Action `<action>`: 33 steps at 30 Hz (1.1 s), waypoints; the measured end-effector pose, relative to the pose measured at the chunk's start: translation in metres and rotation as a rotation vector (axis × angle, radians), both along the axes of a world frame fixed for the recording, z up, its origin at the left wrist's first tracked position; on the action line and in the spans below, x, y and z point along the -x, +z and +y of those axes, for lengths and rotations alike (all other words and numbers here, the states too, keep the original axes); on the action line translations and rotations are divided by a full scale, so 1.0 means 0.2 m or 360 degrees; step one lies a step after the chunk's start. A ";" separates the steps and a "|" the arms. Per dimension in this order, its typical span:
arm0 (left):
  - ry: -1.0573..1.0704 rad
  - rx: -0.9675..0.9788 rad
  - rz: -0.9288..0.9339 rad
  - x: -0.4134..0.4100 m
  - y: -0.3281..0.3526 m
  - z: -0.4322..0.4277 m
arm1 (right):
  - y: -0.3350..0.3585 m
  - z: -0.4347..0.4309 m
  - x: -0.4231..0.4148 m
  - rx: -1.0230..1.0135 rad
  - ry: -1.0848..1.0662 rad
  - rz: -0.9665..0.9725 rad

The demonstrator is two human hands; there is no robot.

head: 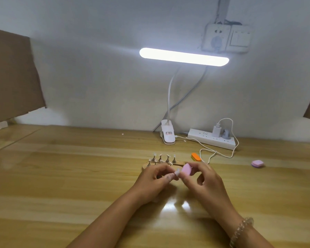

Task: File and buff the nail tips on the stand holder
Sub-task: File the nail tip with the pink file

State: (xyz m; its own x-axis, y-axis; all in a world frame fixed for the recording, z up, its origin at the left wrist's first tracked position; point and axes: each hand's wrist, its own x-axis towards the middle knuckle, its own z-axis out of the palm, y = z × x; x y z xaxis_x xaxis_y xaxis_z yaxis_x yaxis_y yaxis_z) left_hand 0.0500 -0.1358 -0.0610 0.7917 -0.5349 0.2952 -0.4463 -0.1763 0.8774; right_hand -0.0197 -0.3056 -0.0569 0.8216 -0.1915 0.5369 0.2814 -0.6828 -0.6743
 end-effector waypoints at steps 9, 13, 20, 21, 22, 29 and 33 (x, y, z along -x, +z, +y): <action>0.0006 -0.0049 0.0005 -0.01 -0.01 0.01 | -0.02 0.02 0.00 0.0287 -0.0008 0.0027; 0.0026 -0.0085 -0.0020 -0.01 -0.01 0.01 | -0.02 0.02 -0.01 0.0204 -0.0025 0.0044; 0.0091 -0.0116 0.0055 0.00 -0.01 0.00 | -0.02 0.04 0.00 0.0317 0.0022 0.0025; 0.0096 -0.0127 0.0036 0.00 -0.01 0.00 | -0.02 0.03 -0.01 0.0263 -0.0029 0.0034; 0.0091 -0.0131 0.0017 0.00 -0.01 0.00 | -0.02 0.01 -0.02 0.0226 -0.0079 0.0040; 0.0093 -0.0161 -0.0021 0.00 -0.01 0.00 | -0.03 0.01 -0.02 0.0228 -0.0042 0.0043; 0.0045 -0.0107 -0.0008 0.00 -0.01 0.00 | -0.03 0.02 -0.01 0.0294 0.0031 0.0044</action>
